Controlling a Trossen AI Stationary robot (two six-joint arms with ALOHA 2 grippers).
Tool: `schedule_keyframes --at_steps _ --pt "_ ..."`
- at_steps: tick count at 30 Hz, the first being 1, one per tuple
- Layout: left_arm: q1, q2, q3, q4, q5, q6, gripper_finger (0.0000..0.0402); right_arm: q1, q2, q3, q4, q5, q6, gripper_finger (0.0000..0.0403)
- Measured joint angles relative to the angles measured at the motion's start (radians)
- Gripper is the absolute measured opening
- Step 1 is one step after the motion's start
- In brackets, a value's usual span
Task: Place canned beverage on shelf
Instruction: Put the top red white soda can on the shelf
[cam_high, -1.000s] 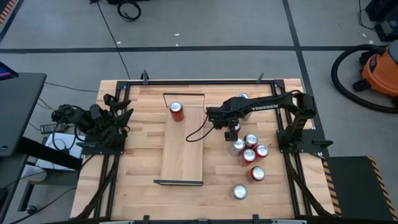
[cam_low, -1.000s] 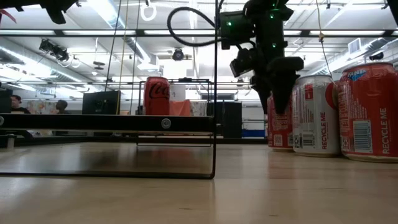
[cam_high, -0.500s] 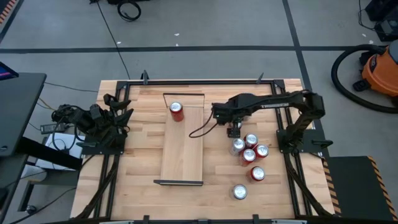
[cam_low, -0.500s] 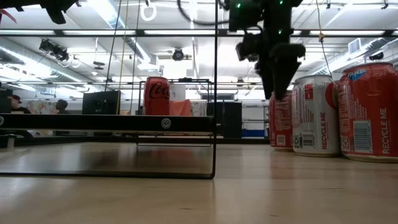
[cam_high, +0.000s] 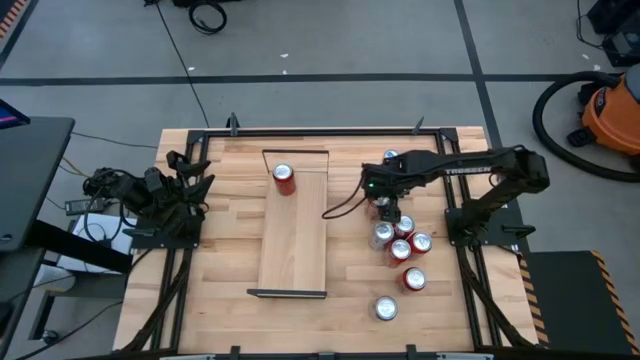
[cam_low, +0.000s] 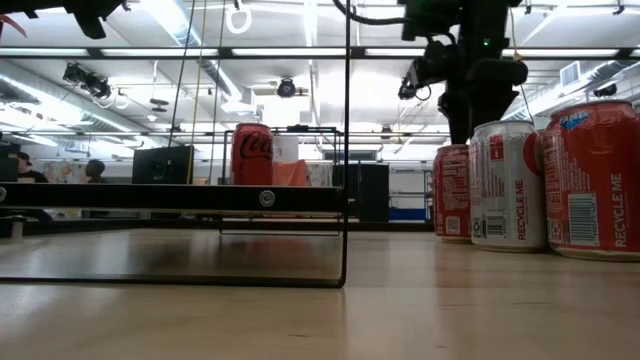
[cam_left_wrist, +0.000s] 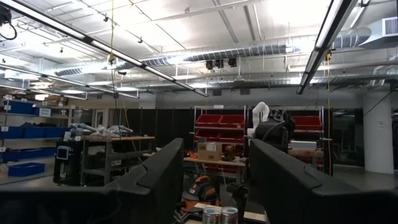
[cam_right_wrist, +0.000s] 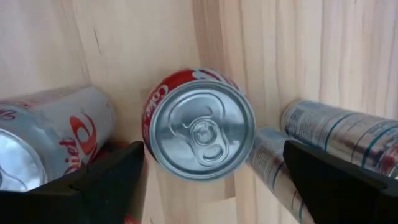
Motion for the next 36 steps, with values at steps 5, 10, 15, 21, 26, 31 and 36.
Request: schedule_keyframes --at_steps 5,10,15,21,26,31,36 --pt "0.000 0.000 0.000 0.005 0.000 0.000 0.0194 -0.003 0.004 -0.030 0.027 0.002 -0.004 0.0395" --pt "0.000 0.000 0.000 0.004 0.000 0.000 0.0194 -0.010 0.037 -0.055 0.082 0.004 -0.017 0.0395" --pt "0.000 0.000 0.000 0.006 0.000 0.001 0.0194 -0.021 0.060 -0.054 0.130 0.005 -0.029 0.0392" --pt "0.000 0.000 0.000 0.008 0.000 0.004 0.0194 -0.068 0.095 -0.053 0.151 0.002 0.138 0.0348" --pt "0.000 0.000 0.000 0.008 0.000 0.004 0.0194 -0.112 0.099 -0.052 0.205 0.009 0.406 0.0324" --pt "0.000 0.000 0.000 0.008 0.000 0.003 0.0194 -0.141 0.099 -0.052 0.223 0.006 0.507 0.0343" --pt "0.000 0.000 0.000 0.008 0.000 0.003 0.0194 -0.153 0.099 -0.053 0.231 -0.002 0.499 0.0351"
